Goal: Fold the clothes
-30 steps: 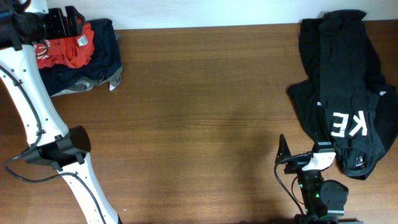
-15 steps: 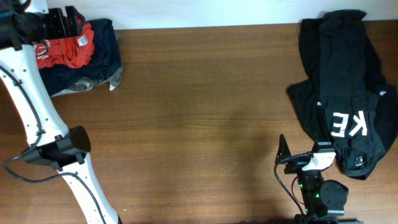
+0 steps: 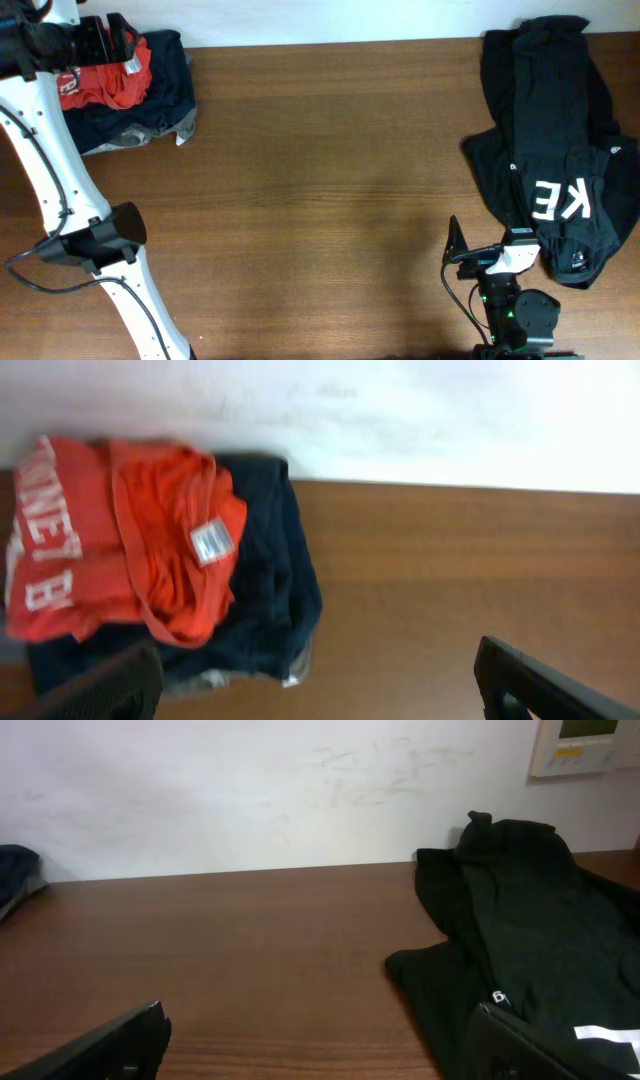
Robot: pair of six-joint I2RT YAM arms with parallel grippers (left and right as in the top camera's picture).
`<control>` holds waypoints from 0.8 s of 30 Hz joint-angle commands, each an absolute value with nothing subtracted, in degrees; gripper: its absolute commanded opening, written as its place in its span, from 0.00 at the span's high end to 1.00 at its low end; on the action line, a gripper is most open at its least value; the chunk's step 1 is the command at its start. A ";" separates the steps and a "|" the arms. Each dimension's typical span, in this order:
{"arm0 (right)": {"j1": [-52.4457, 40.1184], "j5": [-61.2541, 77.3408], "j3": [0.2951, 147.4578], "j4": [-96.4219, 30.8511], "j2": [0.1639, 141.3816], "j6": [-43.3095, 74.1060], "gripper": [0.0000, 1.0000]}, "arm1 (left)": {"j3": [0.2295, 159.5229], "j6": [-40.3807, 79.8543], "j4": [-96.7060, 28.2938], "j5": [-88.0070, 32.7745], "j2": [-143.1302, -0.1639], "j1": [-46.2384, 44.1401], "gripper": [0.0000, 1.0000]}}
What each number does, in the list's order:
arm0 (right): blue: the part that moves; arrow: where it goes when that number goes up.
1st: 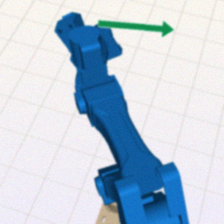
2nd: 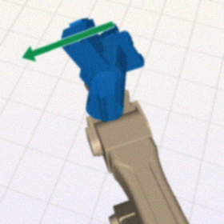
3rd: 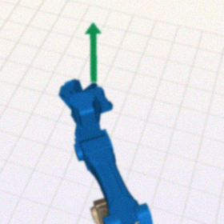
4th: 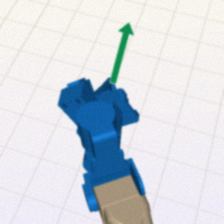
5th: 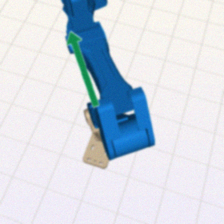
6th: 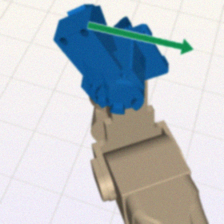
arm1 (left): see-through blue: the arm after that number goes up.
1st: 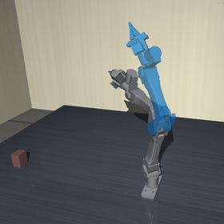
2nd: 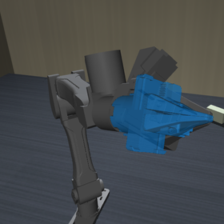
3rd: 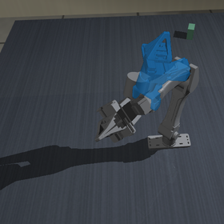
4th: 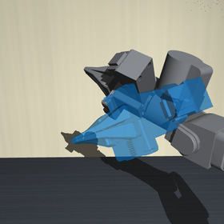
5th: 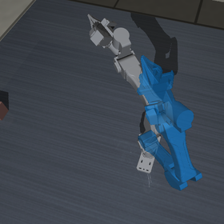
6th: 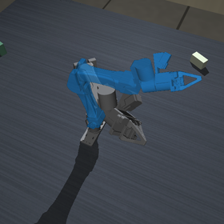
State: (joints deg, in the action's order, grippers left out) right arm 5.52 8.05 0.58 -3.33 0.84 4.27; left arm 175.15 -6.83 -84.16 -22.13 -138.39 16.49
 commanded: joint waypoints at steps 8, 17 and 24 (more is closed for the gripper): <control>5.21 8.56 0.32 -3.66 0.25 4.29 0.01 | 150.98 -7.27 -66.50 -22.74 -116.60 13.61 0.01; 5.21 8.56 0.32 -3.66 0.25 4.29 0.01 | 105.60 -7.42 -38.26 -22.70 -93.49 8.88 0.01; 5.21 8.56 0.32 -3.66 0.25 4.29 0.01 | 77.89 -7.42 -28.18 -17.56 -79.40 4.05 0.01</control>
State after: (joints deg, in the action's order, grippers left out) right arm 5.52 8.03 0.58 -3.38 0.84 4.34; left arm 86.67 -6.87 -30.33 -21.15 -85.27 5.76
